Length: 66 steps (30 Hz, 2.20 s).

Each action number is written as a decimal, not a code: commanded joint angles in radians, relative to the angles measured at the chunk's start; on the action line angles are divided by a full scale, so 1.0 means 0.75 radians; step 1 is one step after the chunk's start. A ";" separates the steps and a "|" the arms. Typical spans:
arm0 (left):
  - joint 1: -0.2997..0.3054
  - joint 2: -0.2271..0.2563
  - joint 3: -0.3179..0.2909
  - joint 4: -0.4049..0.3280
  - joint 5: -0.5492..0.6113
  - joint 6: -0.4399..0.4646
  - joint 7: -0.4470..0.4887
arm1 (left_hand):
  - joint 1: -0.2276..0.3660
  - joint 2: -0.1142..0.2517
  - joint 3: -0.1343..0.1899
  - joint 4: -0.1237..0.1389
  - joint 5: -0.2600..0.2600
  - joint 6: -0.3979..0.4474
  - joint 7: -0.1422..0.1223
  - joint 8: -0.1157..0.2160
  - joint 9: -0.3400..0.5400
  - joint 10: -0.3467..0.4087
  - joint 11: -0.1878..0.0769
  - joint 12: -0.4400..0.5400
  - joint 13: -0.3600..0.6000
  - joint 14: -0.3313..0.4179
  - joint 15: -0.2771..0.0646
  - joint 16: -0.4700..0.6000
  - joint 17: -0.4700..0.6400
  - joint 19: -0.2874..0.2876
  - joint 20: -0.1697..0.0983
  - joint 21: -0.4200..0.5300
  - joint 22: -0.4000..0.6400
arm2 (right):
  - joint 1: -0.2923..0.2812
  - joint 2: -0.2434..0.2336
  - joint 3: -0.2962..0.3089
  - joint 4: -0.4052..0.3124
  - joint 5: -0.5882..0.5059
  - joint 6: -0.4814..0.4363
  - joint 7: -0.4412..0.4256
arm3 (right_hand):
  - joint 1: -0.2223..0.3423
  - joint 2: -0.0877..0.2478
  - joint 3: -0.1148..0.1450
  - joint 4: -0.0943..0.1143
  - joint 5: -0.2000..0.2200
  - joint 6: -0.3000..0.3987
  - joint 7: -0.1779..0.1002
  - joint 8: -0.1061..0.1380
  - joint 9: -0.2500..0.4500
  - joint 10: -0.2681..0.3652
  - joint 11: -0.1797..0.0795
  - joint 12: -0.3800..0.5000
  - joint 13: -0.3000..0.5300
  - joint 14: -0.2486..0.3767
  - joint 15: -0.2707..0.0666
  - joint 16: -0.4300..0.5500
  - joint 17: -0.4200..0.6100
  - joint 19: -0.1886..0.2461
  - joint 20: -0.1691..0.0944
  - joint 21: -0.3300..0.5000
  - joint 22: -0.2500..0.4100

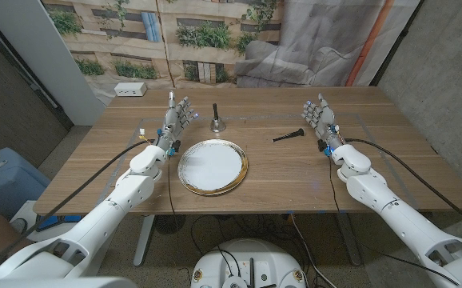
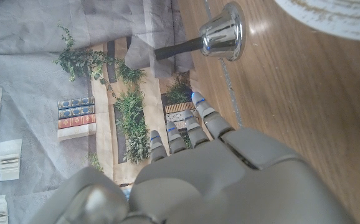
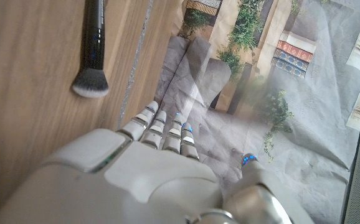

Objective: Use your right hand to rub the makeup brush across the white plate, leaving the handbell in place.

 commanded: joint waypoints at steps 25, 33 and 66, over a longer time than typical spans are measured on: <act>0.000 0.000 0.000 0.000 -0.001 0.001 0.000 | -0.001 0.020 0.000 0.009 0.010 0.002 -0.008 0.004 0.002 0.001 -0.011 0.010 0.003 0.012 -0.017 0.009 0.003 0.008 0.001 0.008 0.005 | 0.075 -0.290 -0.143 -0.161 -0.657 -0.100 -0.160 | 0.075 -0.002 0.028 -0.048 0.015 -0.009 -0.035 0.011 0.003 -0.024 -0.007 0.008 -0.025 -0.011 -0.020 0.005 -0.043 -0.010 -0.023 0.007 0.001; 0.000 0.000 0.000 -0.001 -0.001 0.001 0.000 | -0.001 0.020 0.000 0.009 0.010 0.002 -0.008 0.005 0.002 0.000 -0.011 0.009 0.003 0.012 -0.018 0.009 0.003 0.008 0.001 0.008 0.005 | 0.098 -0.380 -0.186 -0.258 -0.841 -0.234 -0.169 | 0.115 -0.011 0.041 -0.090 0.010 -0.035 -0.060 0.007 0.003 -0.041 -0.023 0.007 -0.036 -0.031 -0.014 0.003 -0.067 -0.023 -0.021 0.004 0.001; 0.000 0.001 0.000 -0.001 -0.001 0.001 0.000 | -0.001 0.020 0.000 0.009 0.010 0.002 -0.008 0.004 0.002 -0.001 -0.014 0.009 0.003 0.013 -0.017 0.010 0.003 0.008 0.002 0.008 0.005 | 0.299 -0.528 -0.399 -0.462 -1.482 -0.504 0.099 | 0.314 -0.036 0.110 -0.296 -0.038 -0.123 -0.131 0.020 0.009 -0.101 -0.092 0.015 -0.047 -0.110 0.042 0.011 -0.148 -0.057 0.104 0.006 0.004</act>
